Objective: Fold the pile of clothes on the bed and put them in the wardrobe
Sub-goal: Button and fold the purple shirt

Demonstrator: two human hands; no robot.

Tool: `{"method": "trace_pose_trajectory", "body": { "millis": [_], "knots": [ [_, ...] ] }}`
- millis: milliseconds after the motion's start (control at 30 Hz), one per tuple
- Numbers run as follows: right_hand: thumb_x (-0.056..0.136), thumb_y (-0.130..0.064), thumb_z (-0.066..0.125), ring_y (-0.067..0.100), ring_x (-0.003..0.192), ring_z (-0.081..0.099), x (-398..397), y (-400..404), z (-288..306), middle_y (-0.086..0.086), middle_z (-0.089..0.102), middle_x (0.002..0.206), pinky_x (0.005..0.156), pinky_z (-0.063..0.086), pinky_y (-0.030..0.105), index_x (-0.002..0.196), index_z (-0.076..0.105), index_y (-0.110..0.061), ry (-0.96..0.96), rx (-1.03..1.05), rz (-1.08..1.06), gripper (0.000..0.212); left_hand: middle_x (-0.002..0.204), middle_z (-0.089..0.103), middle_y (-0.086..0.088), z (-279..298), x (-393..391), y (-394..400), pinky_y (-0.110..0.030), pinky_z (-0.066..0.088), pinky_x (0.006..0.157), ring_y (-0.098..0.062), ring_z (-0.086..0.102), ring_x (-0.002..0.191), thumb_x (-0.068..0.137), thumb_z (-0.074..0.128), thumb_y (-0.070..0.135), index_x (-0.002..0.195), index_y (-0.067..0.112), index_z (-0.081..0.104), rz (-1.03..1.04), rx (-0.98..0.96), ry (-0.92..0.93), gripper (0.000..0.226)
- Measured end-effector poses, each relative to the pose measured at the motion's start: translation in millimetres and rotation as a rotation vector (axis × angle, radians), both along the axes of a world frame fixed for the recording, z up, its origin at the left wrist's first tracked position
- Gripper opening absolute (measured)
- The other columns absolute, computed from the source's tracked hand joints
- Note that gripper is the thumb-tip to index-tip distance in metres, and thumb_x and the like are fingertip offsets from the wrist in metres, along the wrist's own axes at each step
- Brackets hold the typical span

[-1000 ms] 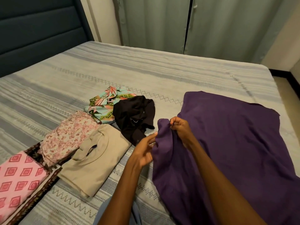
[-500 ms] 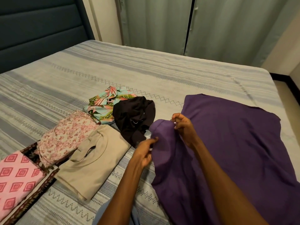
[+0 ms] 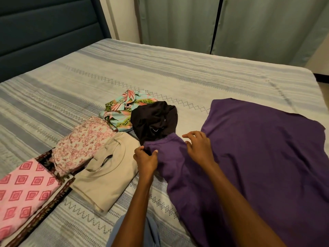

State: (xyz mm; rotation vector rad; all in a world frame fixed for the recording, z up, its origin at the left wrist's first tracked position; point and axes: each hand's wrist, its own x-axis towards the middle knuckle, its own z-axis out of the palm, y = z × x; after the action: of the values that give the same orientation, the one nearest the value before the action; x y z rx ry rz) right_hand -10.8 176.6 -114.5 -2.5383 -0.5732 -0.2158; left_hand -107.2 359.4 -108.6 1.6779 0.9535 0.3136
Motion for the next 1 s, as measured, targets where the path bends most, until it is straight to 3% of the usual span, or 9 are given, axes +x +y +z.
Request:
{"method": "trace_pose_trajectory", "body": {
  "millis": [133,267,367,467,600,733,833,900,1000],
  "knots": [
    [0.092,-0.035,0.064,0.021,0.093,0.053,-58,-16,-1,-0.007,0.060,0.101,0.076,0.042,0.037,0.098,0.061,-0.027,-0.052,0.076,-0.010,0.010,0.126,0.053,-0.015,5,-19,-12,-0.033,0.044,0.086,-0.033,0.056,0.108,0.087,0.073,0.024,0.127,0.003,0.036,-0.069,0.023,0.082,0.058],
    [0.083,-0.062,0.063,0.018,0.077,0.049,-142,-27,-16,-0.012,0.052,0.081,0.066,0.034,0.033,0.075,0.051,-0.030,-0.066,0.004,-0.030,0.035,0.125,0.061,-0.020,5,-28,-16,-0.034,0.047,0.087,-0.038,0.060,0.113,0.089,0.070,0.043,0.127,-0.004,0.045,-0.158,-0.005,0.166,0.066],
    [0.074,-0.080,0.054,0.018,0.081,0.050,-191,-30,-34,-0.011,0.055,0.088,0.070,0.039,0.037,0.083,0.057,-0.034,-0.005,-0.227,-0.051,0.047,0.115,0.067,-0.020,-2,-28,-12,-0.045,0.056,0.085,-0.039,0.065,0.102,0.085,0.070,0.049,0.118,-0.002,0.061,-0.206,0.000,0.206,0.061],
    [0.075,-0.060,0.070,0.023,0.076,0.057,-210,-30,-40,-0.002,0.059,0.088,0.066,0.045,0.037,0.092,0.064,-0.025,-0.024,-0.321,-0.064,0.039,0.108,0.068,-0.022,0,-24,-10,-0.047,0.057,0.083,-0.040,0.065,0.095,0.088,0.065,0.032,0.102,-0.002,0.064,-0.156,0.041,0.205,0.037],
    [0.080,-0.031,0.066,0.020,0.064,0.054,-213,-28,-24,-0.001,0.057,0.073,0.055,0.042,0.034,0.073,0.060,-0.019,-0.171,-0.193,-0.080,0.015,0.105,0.065,-0.021,26,-36,-17,-0.040,0.046,0.077,-0.036,0.059,0.095,0.089,0.053,0.013,0.100,0.000,0.059,-0.041,-0.018,0.071,0.019],
    [0.088,-0.039,0.056,0.017,0.063,0.056,-218,-33,-12,-0.004,0.058,0.074,0.049,0.041,0.031,0.075,0.059,-0.020,-0.133,-0.061,0.125,0.023,0.127,0.057,-0.021,26,-46,-13,-0.040,0.046,0.090,-0.040,0.056,0.114,0.093,0.048,0.012,0.125,0.000,0.053,0.122,-0.130,0.053,0.035],
    [0.092,-0.056,0.045,0.020,0.080,0.065,-220,-33,-9,-0.005,0.069,0.090,0.060,0.049,0.033,0.095,0.069,-0.026,0.147,-0.277,0.304,0.039,0.138,0.053,-0.024,20,-50,-14,-0.045,0.049,0.099,-0.042,0.054,0.121,0.094,0.054,0.020,0.137,-0.004,0.046,0.109,-0.222,0.129,0.050],
    [0.094,-0.054,0.046,0.018,0.087,0.067,-219,-34,-8,-0.007,0.072,0.097,0.067,0.052,0.033,0.106,0.071,-0.032,0.237,-0.230,0.308,0.035,0.137,0.054,-0.025,17,-50,-14,-0.044,0.047,0.099,-0.043,0.053,0.124,0.094,0.060,0.029,0.137,-0.005,0.047,0.044,-0.140,0.156,0.055],
    [0.096,-0.047,0.052,0.015,0.098,0.066,-217,-40,-5,-0.011,0.070,0.109,0.077,0.052,0.034,0.110,0.069,-0.033,0.196,-0.125,0.199,0.027,0.136,0.055,-0.024,17,-50,-11,-0.042,0.044,0.098,-0.042,0.052,0.124,0.098,0.057,0.025,0.133,-0.002,0.052,0.001,-0.007,0.175,0.045]
  ]
}}
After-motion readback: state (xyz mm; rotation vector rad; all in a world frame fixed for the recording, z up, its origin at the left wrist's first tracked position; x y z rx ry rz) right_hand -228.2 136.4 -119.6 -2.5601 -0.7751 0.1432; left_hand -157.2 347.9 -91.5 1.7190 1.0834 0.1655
